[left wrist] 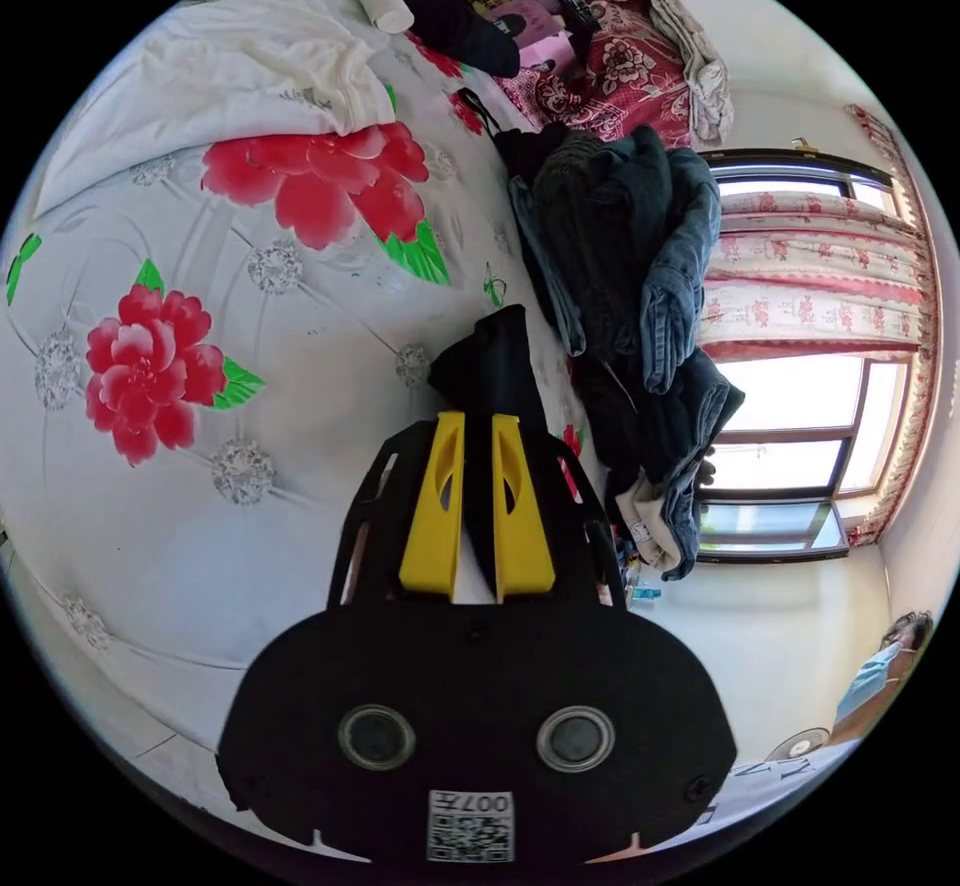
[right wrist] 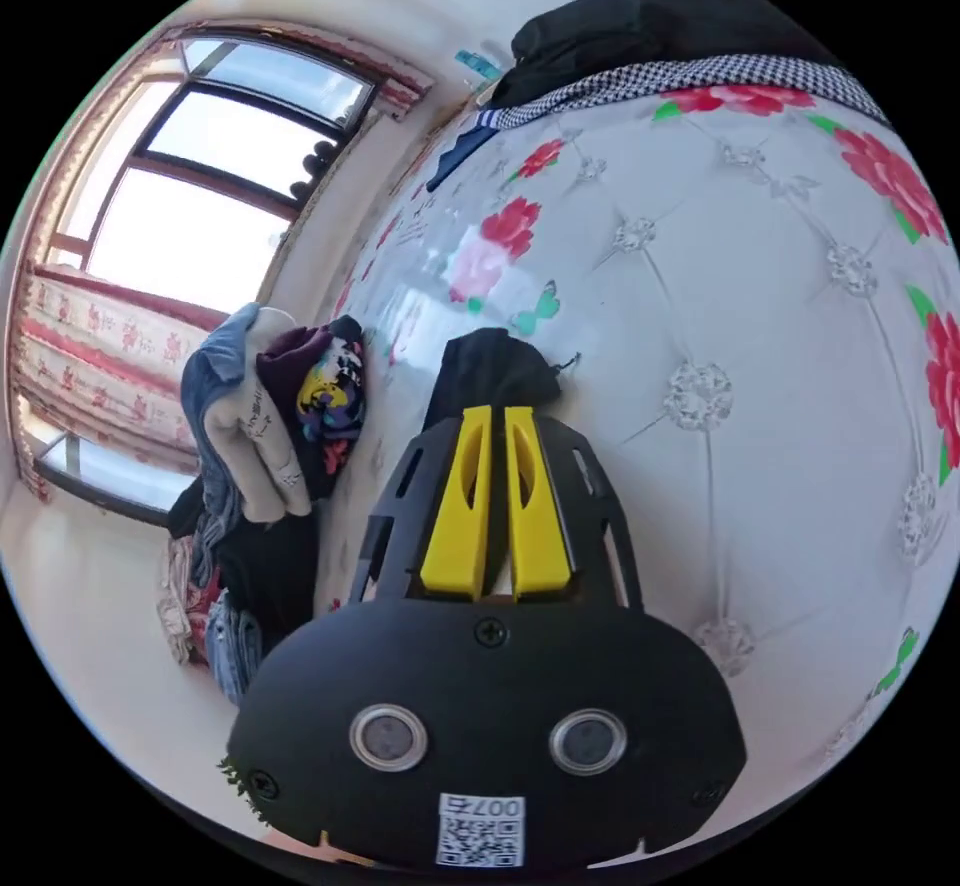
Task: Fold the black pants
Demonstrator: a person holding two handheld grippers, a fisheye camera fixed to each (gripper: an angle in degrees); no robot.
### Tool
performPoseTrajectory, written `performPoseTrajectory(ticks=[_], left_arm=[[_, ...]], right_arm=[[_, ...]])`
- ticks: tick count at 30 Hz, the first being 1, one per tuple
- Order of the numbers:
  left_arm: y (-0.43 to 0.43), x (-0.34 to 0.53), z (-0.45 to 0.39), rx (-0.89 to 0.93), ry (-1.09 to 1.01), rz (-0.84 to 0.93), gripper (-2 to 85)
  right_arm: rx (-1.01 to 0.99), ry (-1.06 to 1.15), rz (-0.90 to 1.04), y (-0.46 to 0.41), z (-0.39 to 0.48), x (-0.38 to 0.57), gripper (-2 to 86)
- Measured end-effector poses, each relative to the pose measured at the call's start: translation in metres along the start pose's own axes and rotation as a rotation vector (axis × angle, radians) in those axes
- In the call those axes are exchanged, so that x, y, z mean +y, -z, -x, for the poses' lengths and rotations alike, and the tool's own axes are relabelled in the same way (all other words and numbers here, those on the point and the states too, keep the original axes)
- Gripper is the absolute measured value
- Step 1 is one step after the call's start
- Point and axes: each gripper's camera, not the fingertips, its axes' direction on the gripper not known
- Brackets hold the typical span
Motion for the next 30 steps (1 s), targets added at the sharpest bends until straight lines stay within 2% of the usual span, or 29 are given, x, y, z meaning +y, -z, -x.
performPoseTrajectory(ticks=[2, 5, 7, 10, 12, 13, 15, 18, 24, 26, 28, 30], left_arm=[[0.001, 0.005, 0.001, 0.02, -0.006, -0.011, 4.8], [0.001, 0.013, -0.002, 0.029, -0.041, -0.022, 4.8], [0.001, 0.019, -0.006, 0.041, -0.068, -0.031, 4.8], [0.0, 0.031, -0.02, 0.069, -0.131, -0.041, 4.8], [-0.002, 0.038, -0.033, 0.084, -0.185, -0.037, 4.8], [-0.003, 0.043, -0.044, 0.088, -0.232, -0.033, 4.8], [-0.007, 0.053, -0.065, 0.093, -0.322, -0.022, 4.8], [-0.02, 0.074, -0.107, 0.11, -0.493, 0.008, 4.8], [-0.09, 0.176, -0.232, 0.254, -1.008, 0.22, 5.0], [-0.135, 0.242, -0.269, 0.387, -1.182, 0.399, 5.2], [-0.175, 0.291, -0.279, 0.432, -1.246, 0.551, 5.6], [-0.209, 0.336, -0.276, 0.388, -1.336, 0.614, 6.6]], right_arm=[[-0.094, 0.145, 0.013, 0.008, 0.032, 0.001, 1.0], [-0.23, 0.484, 0.111, 0.019, 0.113, 0.031, 0.3], [-0.318, 0.798, 0.216, 0.027, 0.18, 0.094, 0.3], [-0.427, 1.027, 0.412, 0.02, 0.222, 0.195, 0.6], [-0.462, 1.082, 0.579, 0.002, 0.225, 0.261, 1.3], [-0.442, 1.088, 0.709, -0.012, 0.222, 0.299, 1.6], [-0.423, 1.117, 0.834, -0.019, 0.215, 0.341, 1.9], [-0.39, 1.123, 0.843, -0.007, 0.202, 0.36, 2.1], [-0.228, 1.043, 0.704, 0.022, 0.167, 0.295, 3.2], [-0.197, 0.958, 0.644, 0.03, 0.15, 0.268, 3.7], [-0.141, 0.845, 0.576, 0.038, 0.125, 0.239, 4.4], [-0.121, 0.757, 0.533, 0.043, 0.107, 0.223, 4.9]])
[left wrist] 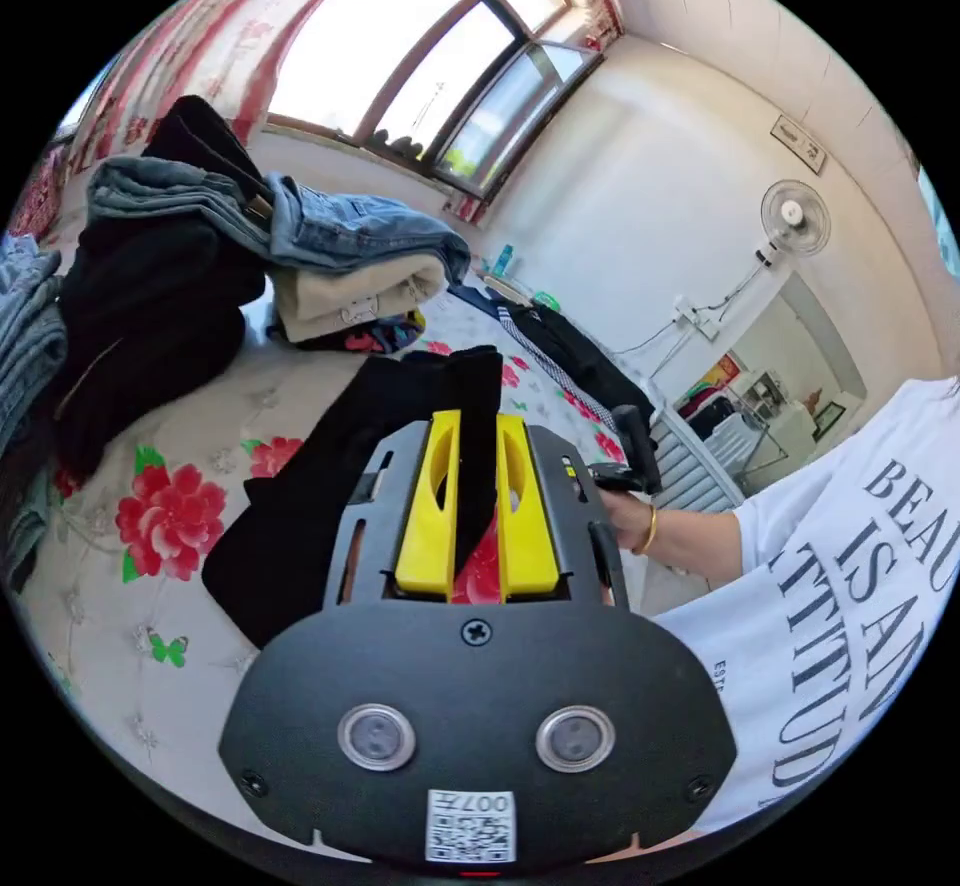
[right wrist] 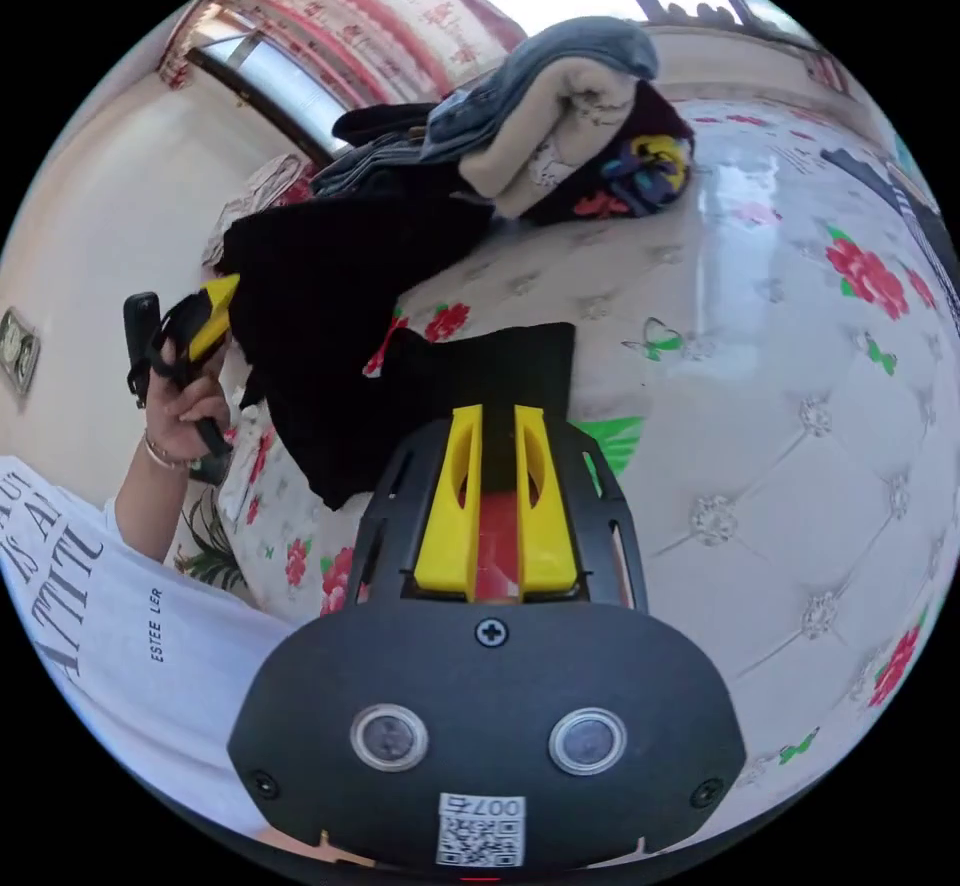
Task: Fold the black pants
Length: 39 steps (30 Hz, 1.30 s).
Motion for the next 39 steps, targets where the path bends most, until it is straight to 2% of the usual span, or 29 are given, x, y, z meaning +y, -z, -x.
performPoseTrajectory(ticks=[2, 3, 6, 9, 11, 14, 18, 21, 24, 28, 30, 32, 34, 36, 37, 39], left_arm=[[-0.07, 0.017, -0.001, -0.008, 0.006, 0.24, 8.7], [-0.078, 0.024, 0.001, -0.004, 0.032, 0.273, 8.7], [-0.061, 0.059, 0.013, -0.007, 0.157, 0.157, 7.9], [-0.021, 0.098, 0.042, -0.134, 0.34, 0.102, 8.2], [0.007, 0.129, 0.071, -0.222, 0.489, 0.08, 8.3], [0.026, 0.15, 0.089, -0.218, 0.586, 0.035, 8.9], [0.009, 0.138, 0.062, -0.219, 0.444, 0.066, 9.7], [-0.019, 0.131, 0.032, -0.205, 0.315, 0.084, 11.4], [-0.043, 0.129, 0.011, -0.196, 0.246, 0.108, 13.9], [-0.071, 0.112, -0.037, -0.201, 0.037, 0.131, 18.2], [-0.085, 0.102, -0.049, -0.197, -0.002, 0.121, 19.8], [-0.109, 0.091, -0.056, -0.19, -0.034, 0.143, 21.7], [-0.134, 0.086, -0.059, -0.274, -0.093, 0.206, 21.8], [-0.157, 0.08, -0.053, -0.375, -0.087, 0.287, 20.6], [-0.164, 0.074, -0.046, -0.446, -0.067, 0.318, 17.2], [-0.152, 0.064, -0.036, -0.476, -0.032, 0.259, 9.4]], right_arm=[[-0.013, -0.079, -0.029, 0.005, -0.02, 0.006, 5.2], [-0.026, -0.126, -0.031, 0.007, -0.031, 0.009, 5.4], [-0.085, -0.176, -0.054, 0.008, -0.05, 0.013, 5.7], [-0.172, -0.193, -0.041, 0.0, -0.062, 0.008, 6.2], [-0.193, -0.181, -0.022, -0.011, -0.065, 0.002, 6.6], [-0.186, -0.098, 0.034, -0.029, -0.053, -0.017, 7.2], [-0.049, 0.114, 0.171, -0.058, -0.003, -0.032, 8.1], [0.044, 0.156, 0.258, -0.087, 0.012, -0.018, 7.2], [0.169, 0.235, 0.22, -0.088, 0.036, -0.013, 3.3], [0.113, 0.426, 0.185, -0.08, 0.098, -0.018, 0.3], [0.072, 0.477, 0.174, -0.084, 0.121, -0.018, 0.0], [0.1, 0.473, 0.164, -0.091, 0.132, -0.018, -0.1], [0.01, 0.435, 0.169, -0.096, 0.139, -0.019, -0.2], [-0.128, 0.411, 0.173, -0.101, 0.15, -0.016, -0.1], [-0.194, 0.428, 0.179, -0.106, 0.164, -0.012, 0.0], [-0.207, 0.477, 0.179, -0.11, 0.187, -0.004, 0.1]])
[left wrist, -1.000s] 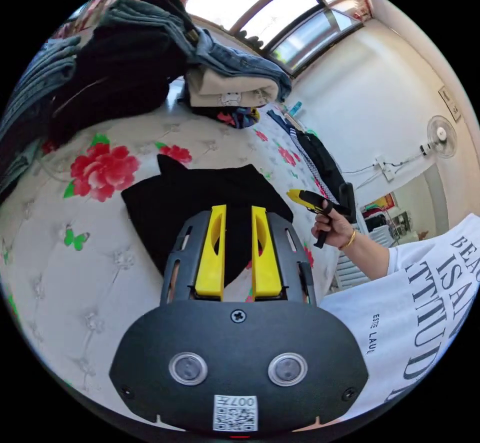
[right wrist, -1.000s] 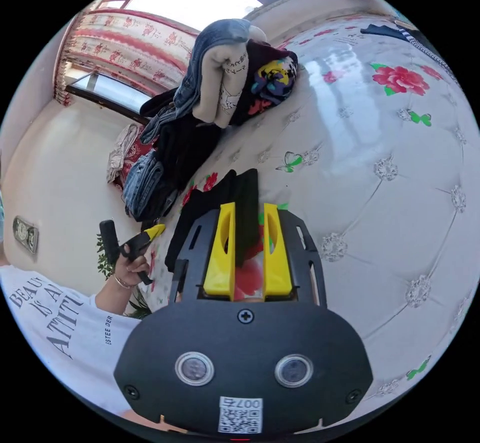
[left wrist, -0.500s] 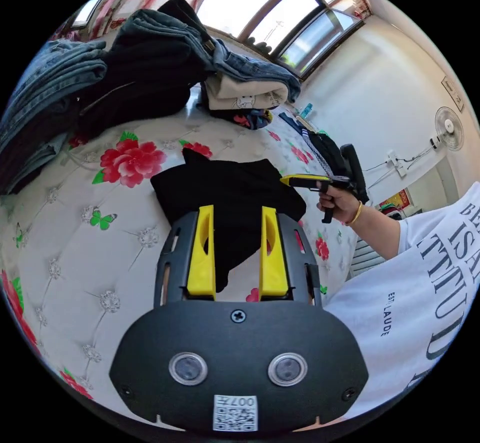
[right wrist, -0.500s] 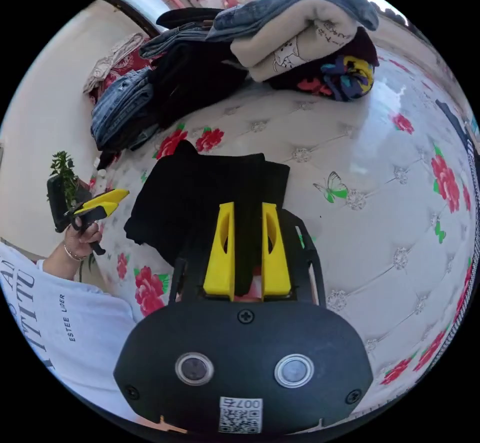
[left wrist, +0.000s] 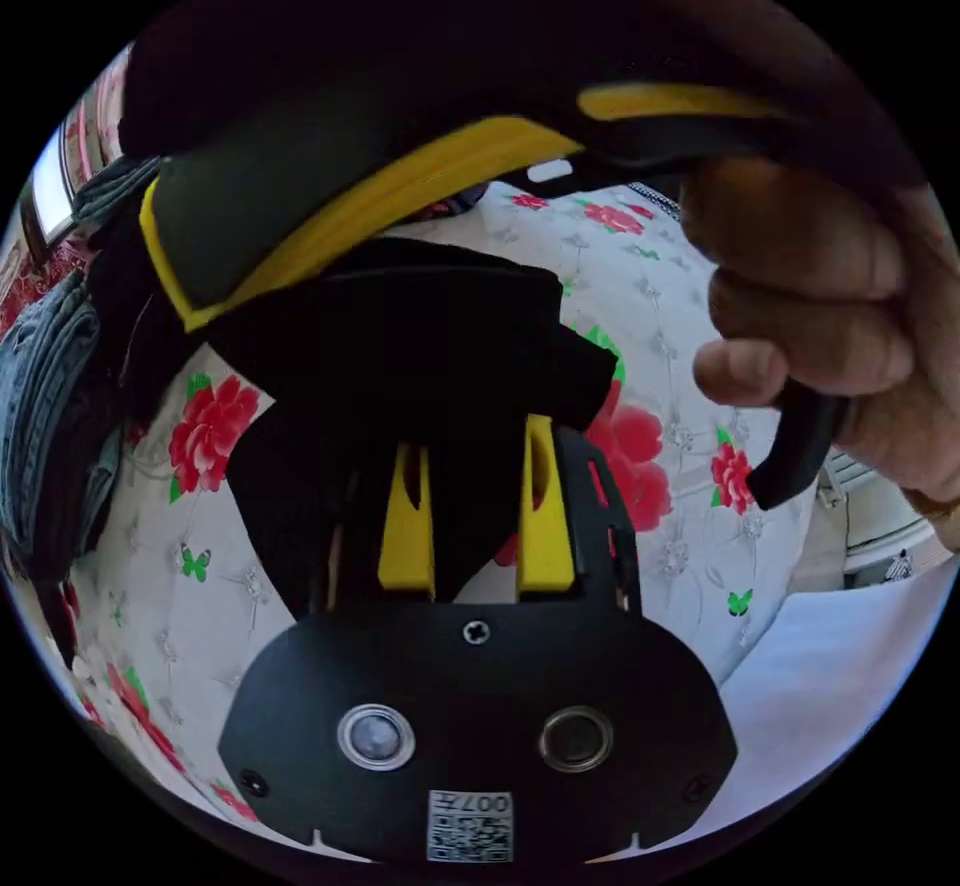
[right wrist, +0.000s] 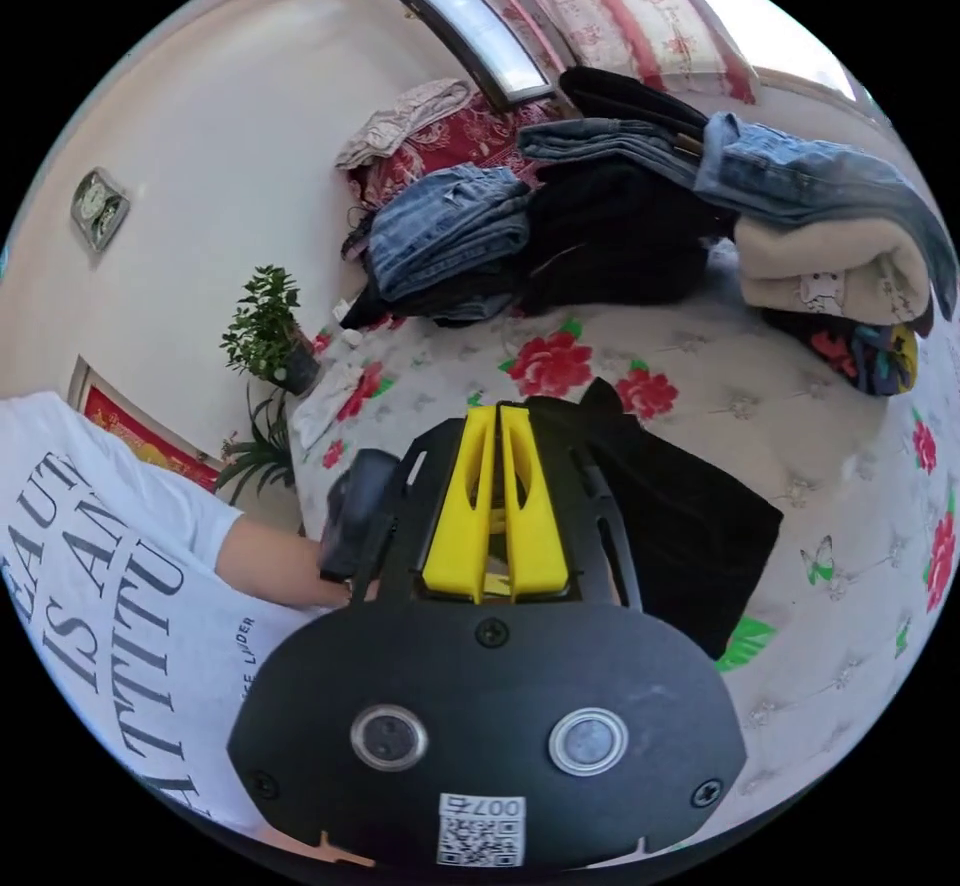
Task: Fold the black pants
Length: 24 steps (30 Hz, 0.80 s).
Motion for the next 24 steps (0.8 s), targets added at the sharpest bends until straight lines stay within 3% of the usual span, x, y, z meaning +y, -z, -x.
performPoseTrajectory(ticks=[3, 6, 9, 14, 20, 24], left_arm=[[0.048, 0.005, 0.056, 0.101, 0.102, -0.127, 4.9], [0.116, 0.056, 0.153, 0.179, 0.363, -0.285, 4.7], [0.174, 0.143, 0.245, 0.102, 0.657, -0.373, 4.4], [0.195, 0.266, 0.322, -0.044, 1.059, -0.197, 5.9], [0.214, 0.282, 0.317, -0.195, 1.226, -0.187, 5.8], [0.223, 0.254, 0.325, -0.224, 1.155, -0.172, 5.4]], right_arm=[[0.085, 0.069, -0.148, 0.02, 0.022, 0.002, 0.8], [0.216, 0.081, -0.256, 0.045, 0.01, 0.016, 2.6], [0.344, 0.0, -0.129, 0.025, -0.024, 0.027, 4.8], [0.258, -0.007, 0.13, -0.069, -0.044, 0.04, 7.7], [0.215, 0.205, 0.257, -0.171, -0.006, 0.005, 8.6], [0.243, 0.404, 0.415, -0.245, 0.015, -0.009, 6.7]])
